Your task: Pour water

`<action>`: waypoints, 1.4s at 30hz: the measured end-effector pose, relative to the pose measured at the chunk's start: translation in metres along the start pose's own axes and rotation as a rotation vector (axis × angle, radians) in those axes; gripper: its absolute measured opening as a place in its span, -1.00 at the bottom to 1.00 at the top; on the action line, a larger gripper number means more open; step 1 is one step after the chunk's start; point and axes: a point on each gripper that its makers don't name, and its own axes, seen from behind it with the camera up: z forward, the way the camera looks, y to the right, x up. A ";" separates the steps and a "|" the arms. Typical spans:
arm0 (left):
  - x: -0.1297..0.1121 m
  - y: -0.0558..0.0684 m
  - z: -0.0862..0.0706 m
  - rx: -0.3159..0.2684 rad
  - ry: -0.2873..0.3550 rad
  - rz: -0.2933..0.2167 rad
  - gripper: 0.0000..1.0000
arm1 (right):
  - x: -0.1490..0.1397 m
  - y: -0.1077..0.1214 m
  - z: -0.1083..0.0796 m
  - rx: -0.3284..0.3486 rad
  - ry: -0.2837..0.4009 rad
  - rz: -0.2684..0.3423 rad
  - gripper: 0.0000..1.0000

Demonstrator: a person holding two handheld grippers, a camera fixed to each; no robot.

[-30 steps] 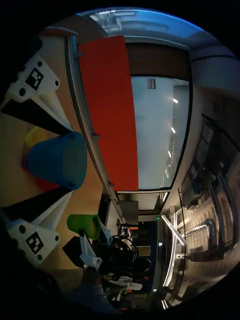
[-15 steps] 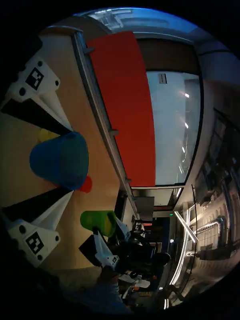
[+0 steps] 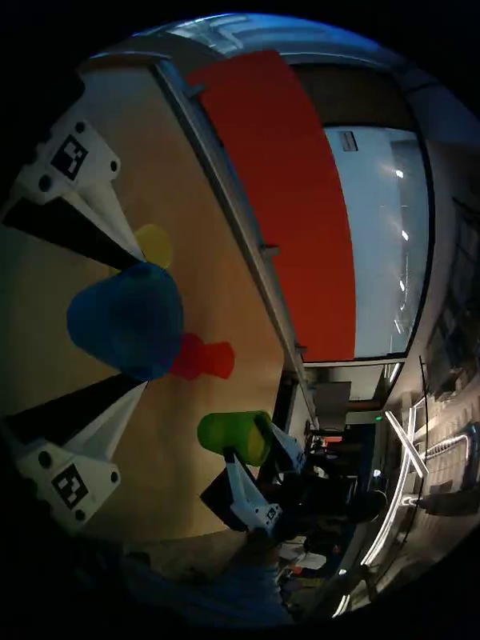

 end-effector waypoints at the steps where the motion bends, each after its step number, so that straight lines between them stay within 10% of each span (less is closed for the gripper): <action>1: -0.004 0.001 0.001 -0.003 -0.011 0.004 0.74 | -0.002 0.000 0.001 0.004 -0.007 0.001 0.82; 27: -0.089 0.013 0.027 -0.076 -0.251 0.080 0.75 | -0.071 -0.006 0.021 0.052 -0.173 0.003 0.82; 42: -0.107 0.013 0.041 -0.085 -0.275 0.060 0.76 | -0.086 -0.002 0.030 0.036 -0.193 0.011 0.82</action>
